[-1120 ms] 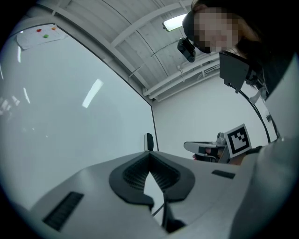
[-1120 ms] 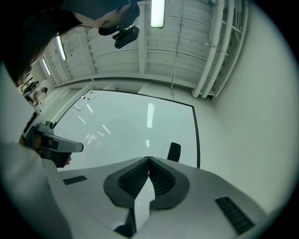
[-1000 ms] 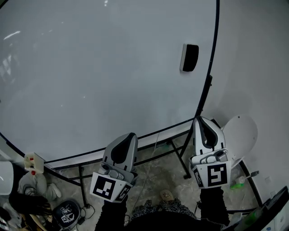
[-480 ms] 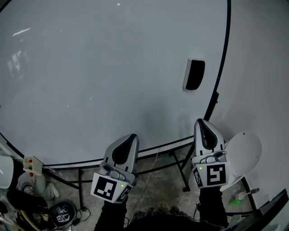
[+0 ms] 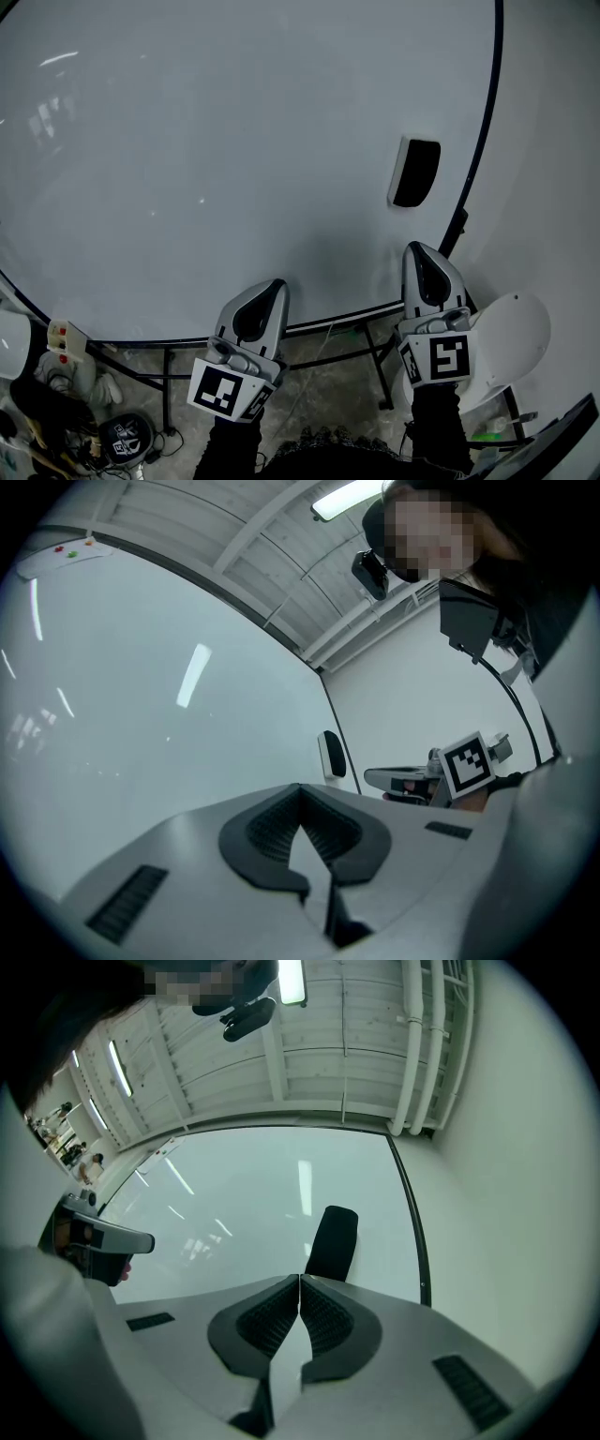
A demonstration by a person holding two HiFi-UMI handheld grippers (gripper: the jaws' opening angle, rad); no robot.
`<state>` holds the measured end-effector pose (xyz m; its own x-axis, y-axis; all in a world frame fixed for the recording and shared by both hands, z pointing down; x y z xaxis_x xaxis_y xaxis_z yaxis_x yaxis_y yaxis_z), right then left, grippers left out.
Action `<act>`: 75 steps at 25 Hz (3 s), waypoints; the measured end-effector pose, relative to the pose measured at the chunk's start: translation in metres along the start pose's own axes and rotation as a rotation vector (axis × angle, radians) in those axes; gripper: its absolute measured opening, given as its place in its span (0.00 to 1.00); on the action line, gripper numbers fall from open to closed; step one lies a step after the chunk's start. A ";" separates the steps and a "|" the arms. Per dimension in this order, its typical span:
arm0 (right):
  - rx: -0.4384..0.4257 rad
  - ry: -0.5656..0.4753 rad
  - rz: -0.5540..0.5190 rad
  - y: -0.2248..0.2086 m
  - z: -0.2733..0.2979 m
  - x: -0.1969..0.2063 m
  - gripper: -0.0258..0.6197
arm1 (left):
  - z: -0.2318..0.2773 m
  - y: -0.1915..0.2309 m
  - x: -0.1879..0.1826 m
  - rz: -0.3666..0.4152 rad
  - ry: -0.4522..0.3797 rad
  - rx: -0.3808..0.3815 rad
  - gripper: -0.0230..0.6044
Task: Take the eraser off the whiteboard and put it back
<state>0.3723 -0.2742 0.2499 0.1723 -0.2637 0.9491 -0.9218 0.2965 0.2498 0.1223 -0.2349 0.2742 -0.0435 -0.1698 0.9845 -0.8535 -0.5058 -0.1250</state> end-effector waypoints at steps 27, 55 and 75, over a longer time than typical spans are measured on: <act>0.015 -0.061 0.200 -0.034 0.089 -0.019 0.55 | -0.001 0.007 0.005 0.009 0.023 -0.018 0.05; 0.012 -0.061 0.174 -0.026 0.039 -0.029 0.47 | -0.028 0.000 -0.004 0.011 0.017 0.015 0.05; 0.058 -0.090 0.095 0.002 -0.051 -0.055 0.47 | -0.051 -0.002 -0.014 0.032 -0.009 0.034 0.05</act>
<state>0.3786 -0.2118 0.2085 0.0540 -0.3190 0.9462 -0.9514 0.2712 0.1458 0.0982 -0.1883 0.2666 -0.0659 -0.1944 0.9787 -0.8339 -0.5280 -0.1611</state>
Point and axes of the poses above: the fingertips, and each gripper's own axes: z forward along the fingers, y to its left, x out of its underside, the point moved 8 cm from there along -z, backward along the fingers, and after that the axes turned 11 degrees about y, right-handed, at the moved point
